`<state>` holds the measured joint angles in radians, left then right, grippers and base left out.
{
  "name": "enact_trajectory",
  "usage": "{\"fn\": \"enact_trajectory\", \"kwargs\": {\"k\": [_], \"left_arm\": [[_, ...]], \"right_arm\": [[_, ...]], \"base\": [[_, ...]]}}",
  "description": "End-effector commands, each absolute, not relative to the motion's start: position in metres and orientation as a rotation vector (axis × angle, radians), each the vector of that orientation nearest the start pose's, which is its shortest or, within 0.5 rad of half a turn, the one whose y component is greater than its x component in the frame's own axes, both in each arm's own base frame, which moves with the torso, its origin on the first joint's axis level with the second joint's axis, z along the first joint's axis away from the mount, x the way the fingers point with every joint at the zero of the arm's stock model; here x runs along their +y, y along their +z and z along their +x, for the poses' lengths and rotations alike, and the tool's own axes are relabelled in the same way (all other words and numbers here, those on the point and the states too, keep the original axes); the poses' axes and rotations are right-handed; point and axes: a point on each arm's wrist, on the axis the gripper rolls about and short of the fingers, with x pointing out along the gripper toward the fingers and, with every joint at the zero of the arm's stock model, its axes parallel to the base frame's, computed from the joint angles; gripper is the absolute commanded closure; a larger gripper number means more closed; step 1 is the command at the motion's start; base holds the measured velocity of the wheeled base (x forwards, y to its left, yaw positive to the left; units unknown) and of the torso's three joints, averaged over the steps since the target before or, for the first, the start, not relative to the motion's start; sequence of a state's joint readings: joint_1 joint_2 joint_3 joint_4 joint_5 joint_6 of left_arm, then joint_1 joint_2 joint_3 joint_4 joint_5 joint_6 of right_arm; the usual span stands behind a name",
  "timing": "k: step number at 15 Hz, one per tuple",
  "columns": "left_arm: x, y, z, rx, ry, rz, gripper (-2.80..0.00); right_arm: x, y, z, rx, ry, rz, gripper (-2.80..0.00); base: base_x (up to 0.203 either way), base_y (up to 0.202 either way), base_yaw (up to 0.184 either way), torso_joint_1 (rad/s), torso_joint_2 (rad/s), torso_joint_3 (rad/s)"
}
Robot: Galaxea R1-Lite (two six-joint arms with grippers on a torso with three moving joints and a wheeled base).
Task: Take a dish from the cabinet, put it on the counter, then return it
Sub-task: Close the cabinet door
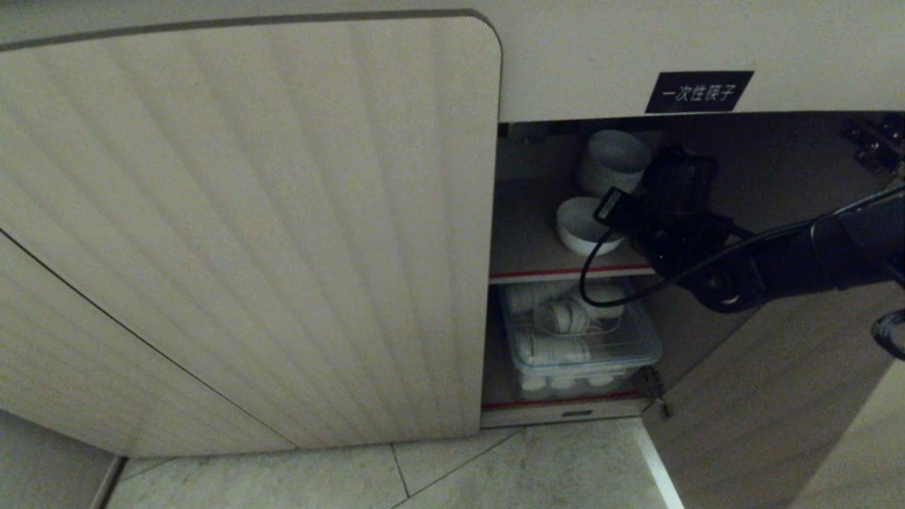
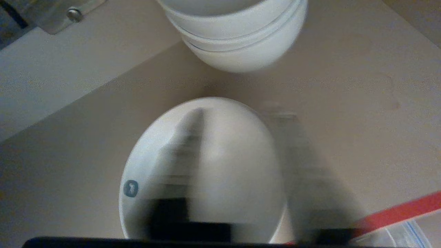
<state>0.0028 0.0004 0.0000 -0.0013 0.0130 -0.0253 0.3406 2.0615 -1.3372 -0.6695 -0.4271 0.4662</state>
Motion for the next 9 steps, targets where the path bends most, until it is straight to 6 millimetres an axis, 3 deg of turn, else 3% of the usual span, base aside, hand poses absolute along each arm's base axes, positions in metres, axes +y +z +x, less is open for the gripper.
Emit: {"fn": "enact_trajectory", "kwargs": {"k": [1, 9], "left_arm": [[0.0002, 0.0756, -0.0228, -0.002, 0.017, -0.026, 0.00], [0.0002, 0.0756, -0.0228, -0.002, 0.017, -0.026, 0.00]], "right_arm": [[0.1330, 0.2020, 0.4013, 0.008, -0.091, 0.454, 0.00], [0.1327, 0.2022, 0.4005, 0.007, -0.091, 0.454, 0.00]], "base": [[0.000, 0.000, 0.000, 0.000, 0.00, 0.000], [0.000, 0.000, 0.000, 0.000, 0.00, 0.000]]}}
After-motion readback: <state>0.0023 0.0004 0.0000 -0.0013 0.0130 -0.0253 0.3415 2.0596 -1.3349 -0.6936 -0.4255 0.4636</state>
